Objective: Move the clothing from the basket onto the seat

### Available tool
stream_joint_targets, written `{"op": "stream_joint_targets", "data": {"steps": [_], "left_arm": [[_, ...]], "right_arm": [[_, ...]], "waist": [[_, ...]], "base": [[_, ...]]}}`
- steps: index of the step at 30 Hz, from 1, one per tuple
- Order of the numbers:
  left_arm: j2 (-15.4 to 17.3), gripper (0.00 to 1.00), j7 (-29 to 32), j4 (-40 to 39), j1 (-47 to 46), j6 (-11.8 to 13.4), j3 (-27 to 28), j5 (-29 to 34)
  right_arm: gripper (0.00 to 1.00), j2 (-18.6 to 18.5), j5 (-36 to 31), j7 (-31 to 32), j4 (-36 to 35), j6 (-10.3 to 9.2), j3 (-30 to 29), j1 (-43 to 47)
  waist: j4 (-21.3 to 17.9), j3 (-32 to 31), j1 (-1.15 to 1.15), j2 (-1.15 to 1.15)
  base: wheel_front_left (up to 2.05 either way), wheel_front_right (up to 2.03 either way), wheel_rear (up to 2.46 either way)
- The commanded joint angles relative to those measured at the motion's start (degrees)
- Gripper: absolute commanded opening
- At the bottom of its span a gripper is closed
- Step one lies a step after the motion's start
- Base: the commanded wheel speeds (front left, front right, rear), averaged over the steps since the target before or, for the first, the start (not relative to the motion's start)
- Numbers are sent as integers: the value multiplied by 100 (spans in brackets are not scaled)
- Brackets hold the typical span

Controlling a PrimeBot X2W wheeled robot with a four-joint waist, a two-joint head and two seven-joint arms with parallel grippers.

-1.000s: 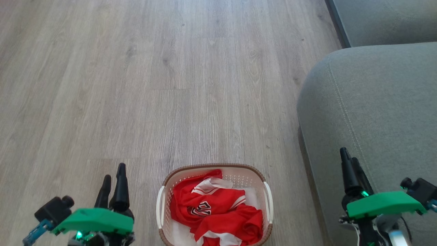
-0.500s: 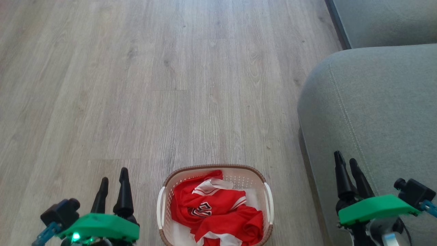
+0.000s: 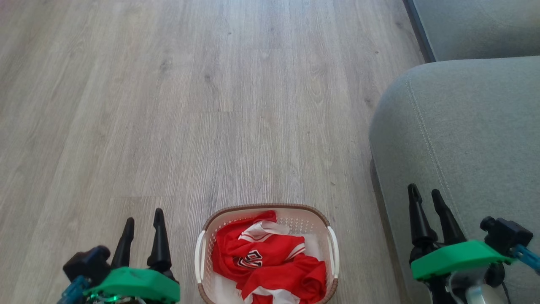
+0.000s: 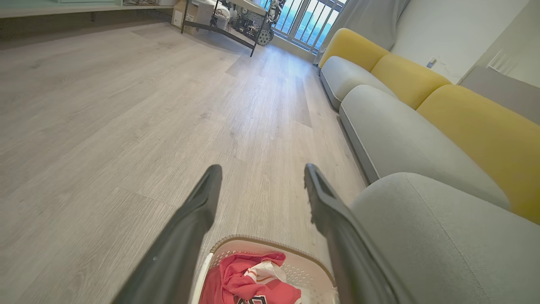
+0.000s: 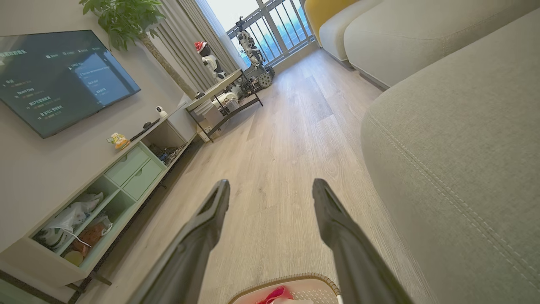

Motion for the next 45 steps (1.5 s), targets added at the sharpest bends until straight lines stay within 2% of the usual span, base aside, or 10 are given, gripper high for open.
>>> {"op": "stream_joint_targets", "data": {"steps": [1, 33, 45], "left_arm": [[71, 100, -96, -240, -83, 50, 77, 186], [85, 100, -613, -373, 214, 426, -114, 1955], [85, 100, -613, -155, 226, 362, -129, 1625]], "right_arm": [[100, -67, -176, -90, -253, -1, 144, -136], [100, -88, -2098, -613, -371, -1, 395, 1], [100, -88, -2109, -613, -196, -1, 405, 46]], "waist": [[2, -2, 0, 0], [29, -84, 0, 0], [43, -113, 0, 0]], "base": [[0, 0, 0], [0, 0, 0], [0, 0, 0]]}}
